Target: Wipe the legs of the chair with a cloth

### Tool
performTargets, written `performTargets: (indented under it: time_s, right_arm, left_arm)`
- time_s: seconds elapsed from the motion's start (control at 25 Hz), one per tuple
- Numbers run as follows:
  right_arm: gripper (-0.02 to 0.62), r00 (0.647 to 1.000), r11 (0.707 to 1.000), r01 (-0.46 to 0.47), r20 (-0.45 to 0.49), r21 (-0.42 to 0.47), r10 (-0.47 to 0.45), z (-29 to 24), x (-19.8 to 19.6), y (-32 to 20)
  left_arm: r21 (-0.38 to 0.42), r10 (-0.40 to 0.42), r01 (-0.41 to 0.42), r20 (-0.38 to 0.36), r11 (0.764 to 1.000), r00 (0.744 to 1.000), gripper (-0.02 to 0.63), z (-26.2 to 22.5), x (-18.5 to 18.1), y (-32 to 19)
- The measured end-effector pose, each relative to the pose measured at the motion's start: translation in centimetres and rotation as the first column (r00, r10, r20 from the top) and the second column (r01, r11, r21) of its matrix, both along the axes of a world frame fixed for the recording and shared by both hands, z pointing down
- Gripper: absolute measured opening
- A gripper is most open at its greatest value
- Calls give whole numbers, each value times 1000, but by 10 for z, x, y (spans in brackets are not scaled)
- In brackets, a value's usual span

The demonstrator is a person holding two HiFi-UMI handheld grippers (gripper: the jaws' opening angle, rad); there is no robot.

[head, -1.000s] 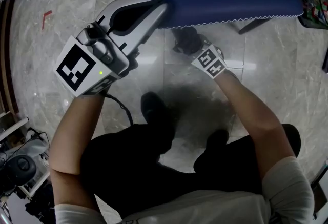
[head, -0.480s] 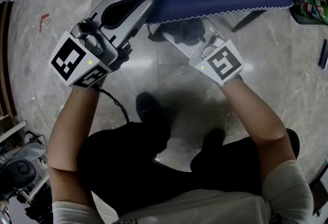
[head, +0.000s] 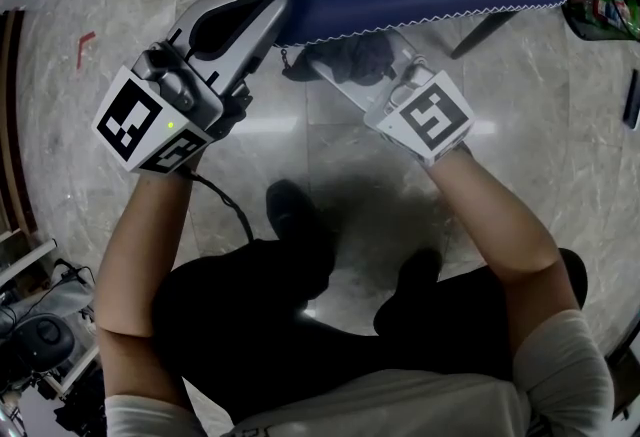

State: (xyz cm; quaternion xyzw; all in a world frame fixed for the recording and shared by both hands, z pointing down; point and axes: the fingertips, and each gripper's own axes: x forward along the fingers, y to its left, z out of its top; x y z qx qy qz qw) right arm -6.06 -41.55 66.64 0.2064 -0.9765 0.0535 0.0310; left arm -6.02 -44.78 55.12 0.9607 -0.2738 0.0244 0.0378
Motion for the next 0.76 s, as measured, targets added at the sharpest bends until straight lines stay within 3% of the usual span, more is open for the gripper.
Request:
performTargets:
  time_s: [0.76]
  right_arm:
    - [127,1000,1000,-14,3,1,14,1,4,1]
  left_arm:
    - [3,15,-15,-1,1000,1000,5,0,0,0]
